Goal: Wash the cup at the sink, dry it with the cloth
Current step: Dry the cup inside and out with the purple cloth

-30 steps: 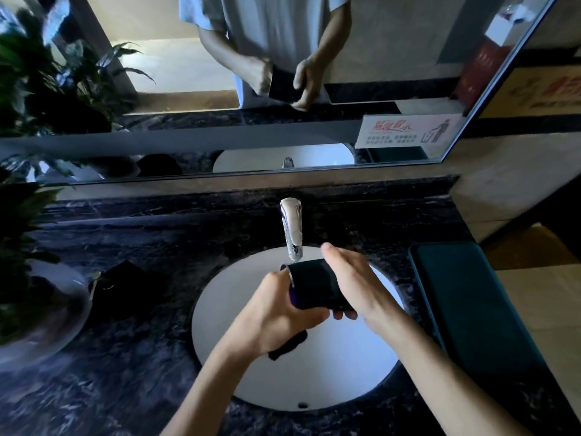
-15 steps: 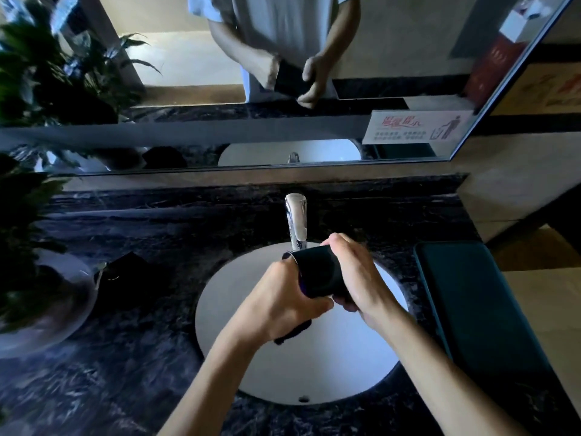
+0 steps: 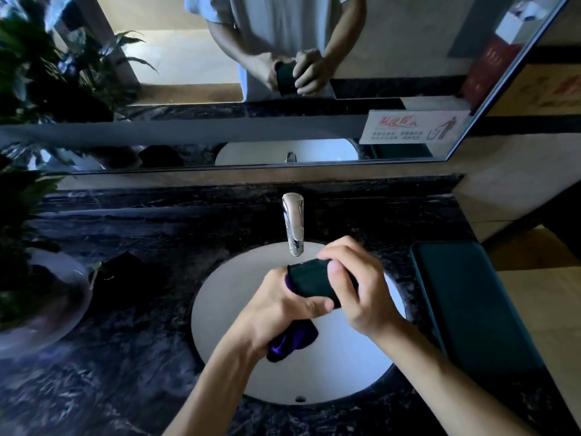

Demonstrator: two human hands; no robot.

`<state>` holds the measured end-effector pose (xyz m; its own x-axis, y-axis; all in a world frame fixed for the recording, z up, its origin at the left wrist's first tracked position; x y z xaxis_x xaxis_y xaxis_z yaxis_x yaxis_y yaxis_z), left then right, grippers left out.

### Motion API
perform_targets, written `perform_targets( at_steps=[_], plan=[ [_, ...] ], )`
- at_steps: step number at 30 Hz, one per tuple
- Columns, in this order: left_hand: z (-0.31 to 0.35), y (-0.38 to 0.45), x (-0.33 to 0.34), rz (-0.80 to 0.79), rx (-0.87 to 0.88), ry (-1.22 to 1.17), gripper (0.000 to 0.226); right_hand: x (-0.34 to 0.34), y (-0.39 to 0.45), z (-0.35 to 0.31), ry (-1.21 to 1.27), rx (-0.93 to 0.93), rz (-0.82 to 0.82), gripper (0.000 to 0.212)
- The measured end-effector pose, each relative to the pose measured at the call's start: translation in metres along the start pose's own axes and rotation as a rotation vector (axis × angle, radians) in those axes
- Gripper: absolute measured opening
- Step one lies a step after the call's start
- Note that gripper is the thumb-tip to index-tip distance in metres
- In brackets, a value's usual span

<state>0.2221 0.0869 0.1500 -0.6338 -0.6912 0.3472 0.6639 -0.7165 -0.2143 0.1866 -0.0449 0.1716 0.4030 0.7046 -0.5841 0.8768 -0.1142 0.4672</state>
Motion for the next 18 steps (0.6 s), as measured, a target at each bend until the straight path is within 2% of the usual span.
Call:
perform_targets(
  at_steps=[2,3,4,5,6,8,10,12,14,15,16,18],
  plan=[
    [-0.003,0.000,-0.002,0.082,-0.004,0.304,0.017,0.008,0.000,0.020,0.167,0.436,-0.033,0.032],
    [-0.005,0.000,0.000,0.072,-0.007,0.387,0.019,0.016,-0.003,0.030,0.279,0.659,-0.100,0.032],
    [-0.007,-0.001,0.002,0.046,-0.011,0.408,0.020,0.021,-0.007,0.037,0.341,0.797,-0.173,0.033],
    [-0.008,-0.003,0.002,0.033,-0.009,0.390,0.020,0.022,-0.009,0.037,0.354,0.807,-0.223,0.035],
    [-0.008,-0.004,-0.001,0.041,-0.003,0.331,0.018,0.020,-0.008,0.032,0.350,0.720,-0.239,0.035],
    [-0.007,-0.003,-0.012,0.102,-0.025,0.056,0.020,0.011,-0.005,0.018,0.306,0.431,-0.219,0.036],
    [-0.007,-0.002,-0.020,0.113,-0.071,-0.287,0.035,0.006,-0.007,0.006,0.163,0.133,-0.179,0.042],
    [-0.004,0.000,-0.020,0.068,-0.084,-0.281,0.045,0.004,-0.011,0.003,0.046,0.014,-0.095,0.035],
    [-0.001,0.001,-0.014,0.039,-0.067,-0.105,0.038,0.005,-0.012,0.006,0.037,0.095,-0.020,0.022],
    [0.000,0.002,-0.013,0.053,-0.059,0.005,0.029,0.007,-0.010,0.010,0.056,0.204,-0.004,0.019],
    [-0.001,0.001,-0.010,0.067,-0.059,0.130,0.021,0.010,-0.006,0.018,0.103,0.381,-0.039,0.022],
    [-0.004,0.000,-0.002,0.040,-0.032,0.358,0.013,0.022,-0.009,0.034,0.268,0.818,-0.251,0.027]
  ],
)
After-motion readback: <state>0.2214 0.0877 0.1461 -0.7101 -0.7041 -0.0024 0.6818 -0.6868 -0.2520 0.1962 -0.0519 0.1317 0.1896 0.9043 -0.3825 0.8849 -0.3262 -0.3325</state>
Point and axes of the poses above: each hand's wrist, its own y-axis towards the middle knuckle, its own x-axis out of the palm, z = x × y, the point moved 6 cm from there along y, towards the middle knuckle, and after that the axes turned 10 degrees about -y, right-handed, at the moved point
